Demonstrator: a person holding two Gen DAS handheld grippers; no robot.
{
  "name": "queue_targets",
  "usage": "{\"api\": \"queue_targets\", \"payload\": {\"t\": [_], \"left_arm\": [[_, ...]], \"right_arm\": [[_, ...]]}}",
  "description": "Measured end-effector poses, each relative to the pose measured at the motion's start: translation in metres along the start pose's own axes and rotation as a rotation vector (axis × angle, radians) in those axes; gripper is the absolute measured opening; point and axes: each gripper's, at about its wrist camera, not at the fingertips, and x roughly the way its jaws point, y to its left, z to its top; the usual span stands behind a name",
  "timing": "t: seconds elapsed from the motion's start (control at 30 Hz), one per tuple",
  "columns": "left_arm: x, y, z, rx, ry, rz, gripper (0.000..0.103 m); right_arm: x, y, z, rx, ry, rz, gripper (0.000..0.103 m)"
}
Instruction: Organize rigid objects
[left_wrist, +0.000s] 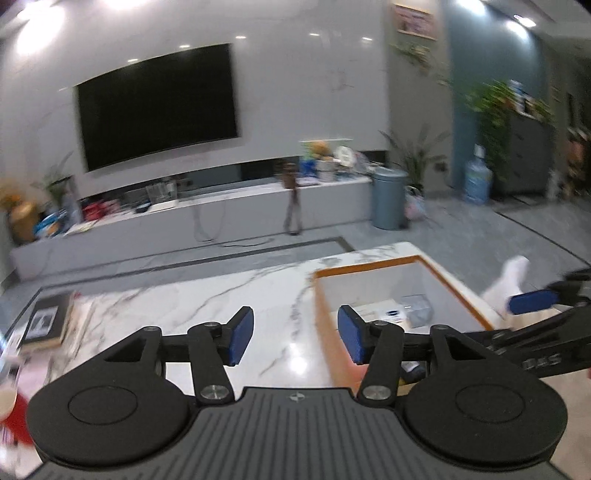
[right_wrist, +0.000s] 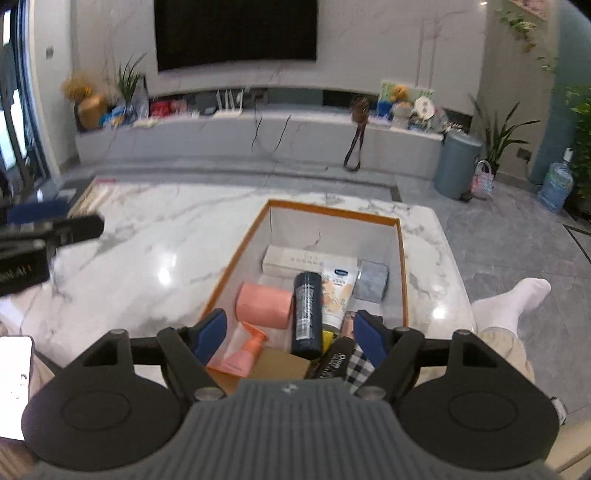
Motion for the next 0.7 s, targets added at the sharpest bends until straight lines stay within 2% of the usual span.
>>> {"api": "queue_targets", "payload": {"t": [0.03,0.1,0.23,0.3,0.33,0.43,0.5,0.63,0.7], "left_arm": [[0.0,0.003,-0.006,-0.019,-0.006,0.013,0.064],[-0.001,0.007,-0.019,-0.053,-0.014,0.033,0.073],[0.002,0.012,-0.043,-0.08,0.007,0.06,0.077],[0.003,0.014,-0.054,-0.095,0.013,0.094,0.084],[0.0,0.016,-0.058,-0.098,0.012,0.105,0.085],[-0.003,0.018,-0.073,-0.106,0.03,0.119,0.086],[-0.002,0.018,-0.079,-0.119,0.05,0.12,0.091],[0.004,0.007,-0.089,-0.06,0.095,0.106,0.092],[0.007,0.006,-0.096,-0.063,0.116,0.105,0.092]], "right_arm": [[-0.003,0.002,-0.005,0.013,-0.026,-0.011,0.078],[-0.009,0.008,-0.017,0.029,-0.07,-0.027,0.079],[-0.011,0.03,-0.045,0.033,-0.144,-0.056,0.085],[-0.008,0.041,-0.058,0.017,-0.159,-0.077,0.085],[-0.006,0.045,-0.063,0.001,-0.166,-0.089,0.085],[0.0,0.055,-0.075,-0.032,-0.175,-0.105,0.087],[0.004,0.056,-0.081,-0.034,-0.175,-0.102,0.088],[0.017,0.055,-0.089,-0.009,-0.146,-0.111,0.088],[0.022,0.053,-0.091,0.003,-0.138,-0.107,0.089]]}}
